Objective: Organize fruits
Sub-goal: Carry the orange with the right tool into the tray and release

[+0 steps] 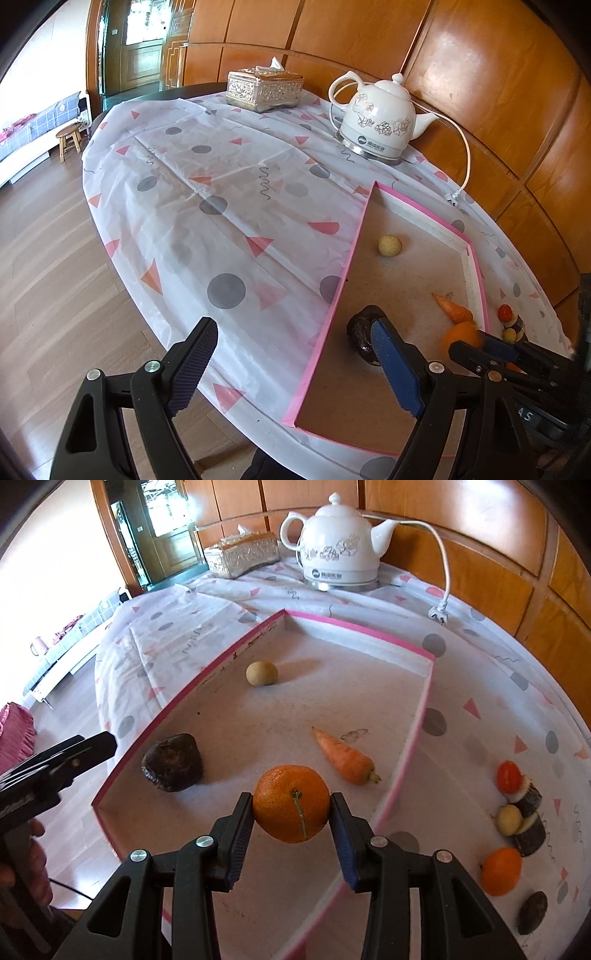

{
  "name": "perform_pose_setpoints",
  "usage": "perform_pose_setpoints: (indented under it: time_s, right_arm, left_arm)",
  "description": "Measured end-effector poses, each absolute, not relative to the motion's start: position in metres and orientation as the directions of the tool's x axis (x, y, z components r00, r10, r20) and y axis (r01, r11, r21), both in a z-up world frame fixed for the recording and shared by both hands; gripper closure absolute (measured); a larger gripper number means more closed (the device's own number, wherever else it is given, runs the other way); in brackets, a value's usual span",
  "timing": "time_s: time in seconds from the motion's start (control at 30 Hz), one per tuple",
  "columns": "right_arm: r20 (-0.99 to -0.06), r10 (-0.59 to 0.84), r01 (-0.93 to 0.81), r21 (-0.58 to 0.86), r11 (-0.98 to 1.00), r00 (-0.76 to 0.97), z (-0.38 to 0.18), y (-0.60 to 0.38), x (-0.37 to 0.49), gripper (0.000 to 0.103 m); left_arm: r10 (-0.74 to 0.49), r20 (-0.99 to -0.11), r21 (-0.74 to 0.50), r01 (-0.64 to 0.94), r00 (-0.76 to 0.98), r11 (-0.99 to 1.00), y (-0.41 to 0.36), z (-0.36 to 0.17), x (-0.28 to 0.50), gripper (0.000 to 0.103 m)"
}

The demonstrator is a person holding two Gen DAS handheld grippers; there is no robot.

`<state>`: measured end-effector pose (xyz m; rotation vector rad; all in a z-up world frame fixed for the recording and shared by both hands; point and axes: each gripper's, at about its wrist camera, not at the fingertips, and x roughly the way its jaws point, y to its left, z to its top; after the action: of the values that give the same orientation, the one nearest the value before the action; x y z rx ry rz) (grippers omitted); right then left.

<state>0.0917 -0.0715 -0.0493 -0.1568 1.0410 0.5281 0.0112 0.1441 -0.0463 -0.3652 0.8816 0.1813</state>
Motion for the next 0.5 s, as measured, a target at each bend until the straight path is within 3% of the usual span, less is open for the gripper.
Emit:
perform_pose_setpoints:
  time_s: [0.5]
  right_arm:
    - [-0.819,0.351,-0.416,0.154,0.896,0.455,-0.031,-0.109,0.070,0.049]
  left_arm:
    - [0.003,-0.773,-0.236,-0.293,0.635,0.927,0.141,-0.043,0.010,0.018]
